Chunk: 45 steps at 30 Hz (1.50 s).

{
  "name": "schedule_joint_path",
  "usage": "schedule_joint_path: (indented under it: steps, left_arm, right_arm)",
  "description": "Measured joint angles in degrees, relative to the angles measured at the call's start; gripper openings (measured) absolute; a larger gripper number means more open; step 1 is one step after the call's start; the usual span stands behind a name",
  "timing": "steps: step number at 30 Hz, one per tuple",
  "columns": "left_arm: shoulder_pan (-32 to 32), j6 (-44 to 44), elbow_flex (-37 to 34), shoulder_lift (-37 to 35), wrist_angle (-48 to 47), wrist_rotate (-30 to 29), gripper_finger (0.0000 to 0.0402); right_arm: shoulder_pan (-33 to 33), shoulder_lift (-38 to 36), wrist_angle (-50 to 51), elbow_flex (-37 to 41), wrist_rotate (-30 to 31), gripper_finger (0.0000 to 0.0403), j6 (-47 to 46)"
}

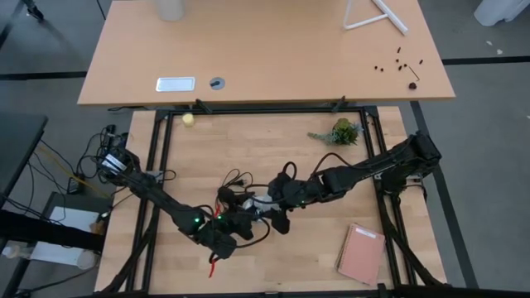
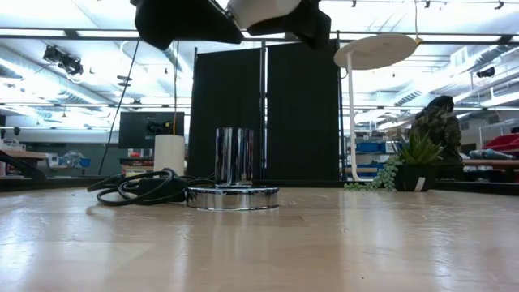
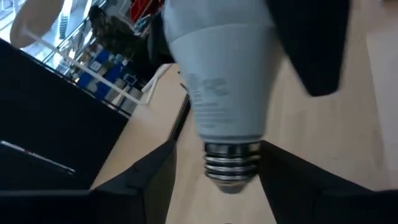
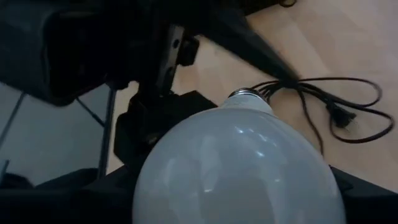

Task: Screw lightbulb
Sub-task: Insert the light bulb into the lamp

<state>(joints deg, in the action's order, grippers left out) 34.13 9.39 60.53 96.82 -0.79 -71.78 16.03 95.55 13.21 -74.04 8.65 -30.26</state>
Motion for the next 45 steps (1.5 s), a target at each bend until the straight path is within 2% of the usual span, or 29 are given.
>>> schedule_joint_path:
  steps: [5, 12, 18, 31, 36, 41, 45]
  left_arm:
    - [-0.5, 3.9, 0.0, 0.0, 0.1, -0.1, 0.0191]
    - [-0.8, 4.1, 0.0, 0.0, 1.1, -2.0, 0.0159]
    - [-0.8, 4.2, 0.0, 0.0, 1.1, -2.3, 0.0127]
    - [-0.7, 3.1, 0.0, 0.0, 3.2, -1.7, 0.0122]
    - [-0.7, 0.4, 0.0, 0.0, 2.7, 3.1, 0.0122]
    - [-1.4, -3.5, 0.0, 0.0, 2.7, 11.3, 0.0122]
    - [-2.6, -8.6, 0.0, 0.0, 2.6, 18.1, 0.0122]
  right_arm:
    - [-0.3, 0.0, -1.2, 0.0, 0.8, 0.0268, 0.0]
    - [-0.4, 0.0, -1.1, 0.0, 1.0, 0.0268, 1.0]
    - [-0.3, 0.0, -0.8, 0.0, 4.4, 0.0274, 3.6]
    - [0.4, -1.4, 1.5, 0.1, 3.5, 0.0315, 9.6]
    - [1.7, -2.6, 6.0, 0.1, 4.9, 0.0315, 17.7]
    - [3.9, -2.6, 10.5, 0.1, 7.8, 0.0320, 33.7]
    - [6.1, -2.6, 11.2, 0.1, 11.1, 0.0324, 43.0]
